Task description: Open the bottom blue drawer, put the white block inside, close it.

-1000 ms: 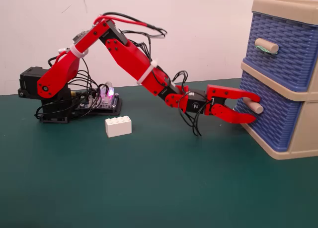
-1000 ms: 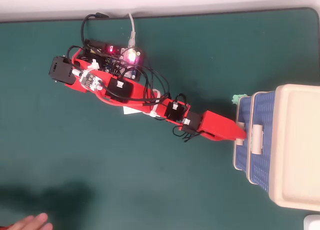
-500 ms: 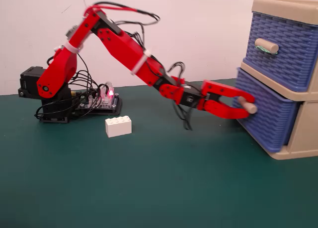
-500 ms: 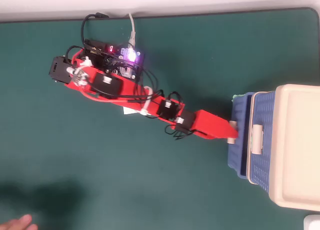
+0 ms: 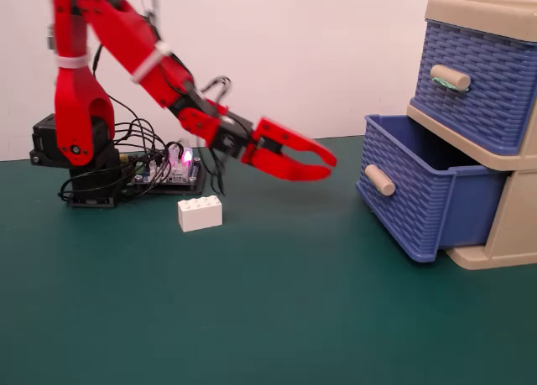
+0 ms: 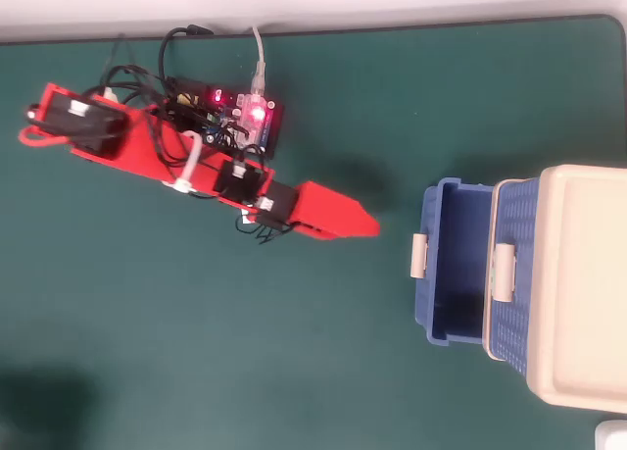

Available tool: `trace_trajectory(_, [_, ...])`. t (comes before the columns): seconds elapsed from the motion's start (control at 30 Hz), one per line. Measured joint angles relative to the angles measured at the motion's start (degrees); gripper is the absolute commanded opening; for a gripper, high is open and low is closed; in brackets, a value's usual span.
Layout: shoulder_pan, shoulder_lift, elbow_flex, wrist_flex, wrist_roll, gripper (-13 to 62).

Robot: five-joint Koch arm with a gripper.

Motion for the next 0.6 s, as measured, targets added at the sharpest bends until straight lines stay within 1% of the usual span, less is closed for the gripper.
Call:
trace_trajectory(0.03, [-0.1, 0.8, 0.6, 0.0, 0.0, 16.6])
trace_trajectory(0.07, [0.0, 1.6, 1.0, 0.0, 0.0, 26.6])
trace_trajectory(0.1, [-0.1, 3.1, 1.1, 0.0, 0.0, 33.0])
trace_trajectory(0.13, [-0.1, 4.4, 1.1, 0.0, 0.0, 34.6])
trace_trajectory(0.27, [2.1, 16.3, 1.1, 5.9, -0.1, 34.7])
trace_trajectory(0.3, [4.1, 21.7, 1.1, 13.6, 0.0, 34.5])
trace_trajectory(0.37, [6.1, 28.6, -0.1, 26.1, 0.0, 34.5])
trace_trajectory(0.4, [6.9, 31.7, -2.7, 34.4, 0.0, 34.5])
trace_trajectory(0.43, [7.6, 35.6, -7.9, 46.8, 0.7, 34.5])
trace_trajectory(0.5, [8.8, 37.3, -14.8, 61.2, 4.2, 34.5])
trace_trajectory(0.53, [10.5, 37.4, -21.2, 72.4, 9.1, 34.5])
trace_trajectory(0.6, [11.1, 37.3, -28.0, 86.0, 16.3, 34.4])
